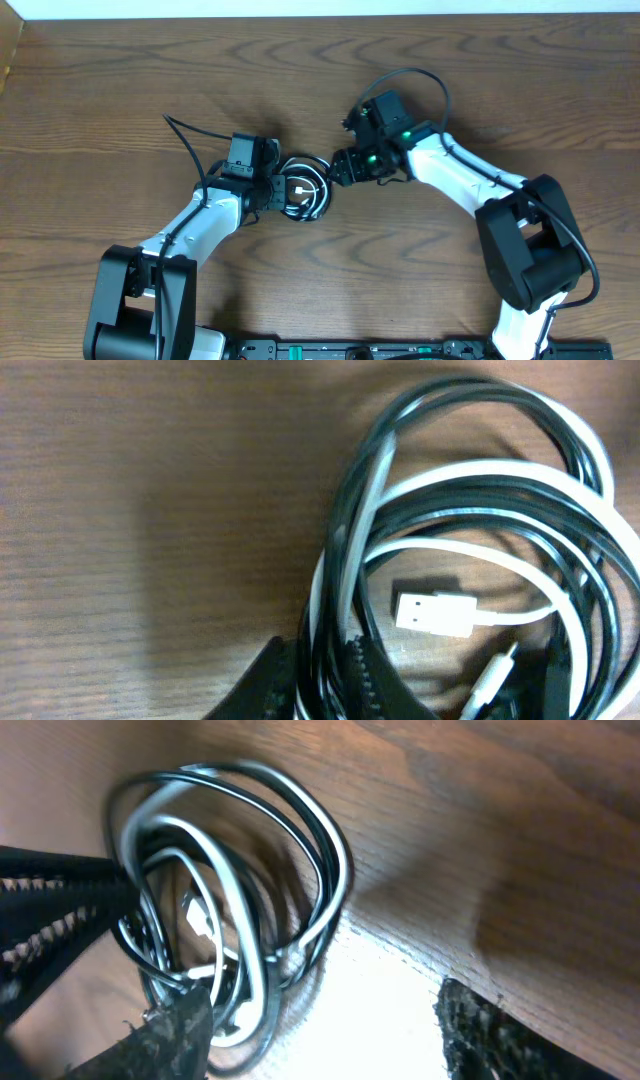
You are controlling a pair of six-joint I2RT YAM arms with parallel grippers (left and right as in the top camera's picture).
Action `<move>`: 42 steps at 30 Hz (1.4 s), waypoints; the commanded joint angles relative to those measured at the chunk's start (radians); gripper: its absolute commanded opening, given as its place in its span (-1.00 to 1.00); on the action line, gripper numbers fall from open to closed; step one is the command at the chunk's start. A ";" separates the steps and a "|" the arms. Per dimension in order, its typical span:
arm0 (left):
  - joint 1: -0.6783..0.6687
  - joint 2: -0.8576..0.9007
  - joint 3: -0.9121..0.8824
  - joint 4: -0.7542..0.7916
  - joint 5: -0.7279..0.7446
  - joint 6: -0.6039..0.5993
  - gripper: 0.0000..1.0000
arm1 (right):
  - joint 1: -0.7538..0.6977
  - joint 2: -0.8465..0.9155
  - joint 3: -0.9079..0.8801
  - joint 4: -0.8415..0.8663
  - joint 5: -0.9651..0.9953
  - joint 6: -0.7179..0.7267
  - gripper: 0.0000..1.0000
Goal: Untangle cables
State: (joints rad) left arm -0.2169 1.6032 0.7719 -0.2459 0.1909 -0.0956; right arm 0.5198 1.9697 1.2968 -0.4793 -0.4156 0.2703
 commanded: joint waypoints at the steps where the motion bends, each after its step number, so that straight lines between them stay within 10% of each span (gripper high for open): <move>1: 0.003 0.009 0.031 -0.064 0.037 0.029 -0.37 | 0.037 -0.021 0.013 -0.023 0.135 -0.064 0.37; 23: 0.003 0.129 0.067 -0.119 0.047 -0.152 -0.32 | 0.089 -0.021 0.012 -0.019 0.328 -0.157 0.50; 42: 0.002 0.144 0.067 -0.009 0.004 0.065 -0.32 | 0.090 -0.020 -0.005 0.020 0.414 -0.201 0.55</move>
State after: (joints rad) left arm -0.2169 1.7092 0.8524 -0.2569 0.2142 -0.0792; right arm 0.6018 1.9678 1.2987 -0.4694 -0.0425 0.0906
